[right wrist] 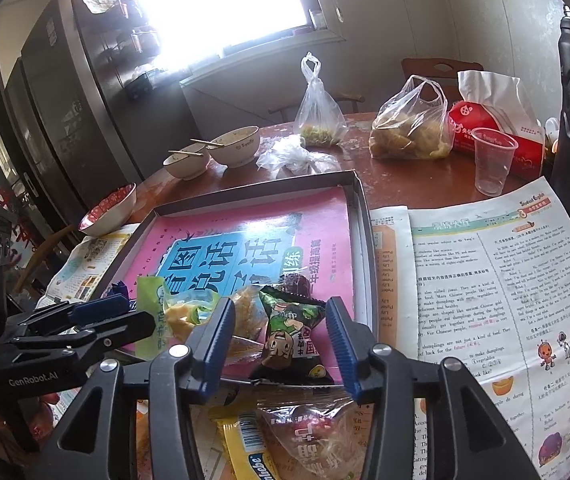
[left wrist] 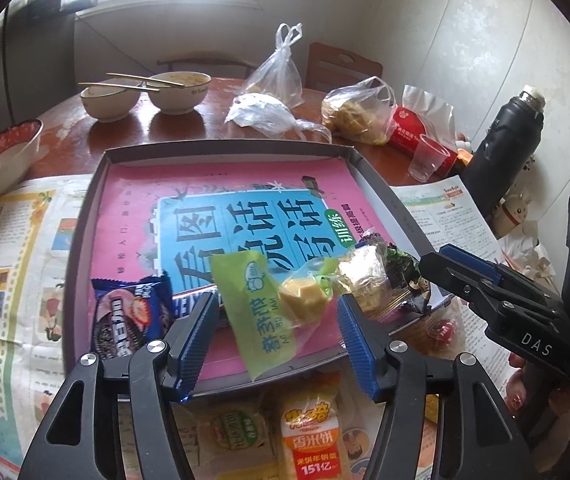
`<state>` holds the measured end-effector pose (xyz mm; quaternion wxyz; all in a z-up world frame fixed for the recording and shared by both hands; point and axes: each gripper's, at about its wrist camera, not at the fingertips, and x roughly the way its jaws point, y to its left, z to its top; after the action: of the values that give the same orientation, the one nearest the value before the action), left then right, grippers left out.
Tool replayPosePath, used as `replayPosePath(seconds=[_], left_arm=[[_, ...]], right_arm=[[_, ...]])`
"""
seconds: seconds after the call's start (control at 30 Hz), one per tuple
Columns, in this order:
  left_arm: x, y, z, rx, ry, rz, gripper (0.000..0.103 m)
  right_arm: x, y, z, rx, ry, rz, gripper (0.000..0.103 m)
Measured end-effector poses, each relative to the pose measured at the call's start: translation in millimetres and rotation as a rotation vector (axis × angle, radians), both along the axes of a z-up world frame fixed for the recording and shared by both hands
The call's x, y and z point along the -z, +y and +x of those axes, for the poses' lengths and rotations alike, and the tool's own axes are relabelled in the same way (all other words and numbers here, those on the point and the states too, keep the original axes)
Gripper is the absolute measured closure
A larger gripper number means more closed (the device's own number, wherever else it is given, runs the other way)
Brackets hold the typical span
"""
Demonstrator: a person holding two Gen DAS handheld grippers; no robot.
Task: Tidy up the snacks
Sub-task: 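Lower the green snack pack and open the right tool while the left tool releases the cake bag, then withdraw both open tools from the tray toward the loose snacks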
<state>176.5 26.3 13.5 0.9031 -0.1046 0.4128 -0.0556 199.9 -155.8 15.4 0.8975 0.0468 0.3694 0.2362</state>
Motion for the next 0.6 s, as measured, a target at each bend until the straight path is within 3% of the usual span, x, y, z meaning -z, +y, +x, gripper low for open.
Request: replayPosePath(seconds=[0.53,0.57,0.6], left_arm=[[-10.2,15.5,-19.3,-0.030,-0.022,-0.008,0.039],[-10.6,16.2,-20.1,-0.034,-0.022,-0.008,0.038],[-11.2,17.0,-21.2,-0.035,-0.024,-0.008,0.030]], right_arm=[[-9.2,0.5,-7.0,-0.021,-0.016,0.021,0.052],[-10.2,0.6,-7.8,-0.025,-0.016,0.027,0.049],[-11.2,0.6,-8.5,-0.028,-0.019,0.030,0.047]])
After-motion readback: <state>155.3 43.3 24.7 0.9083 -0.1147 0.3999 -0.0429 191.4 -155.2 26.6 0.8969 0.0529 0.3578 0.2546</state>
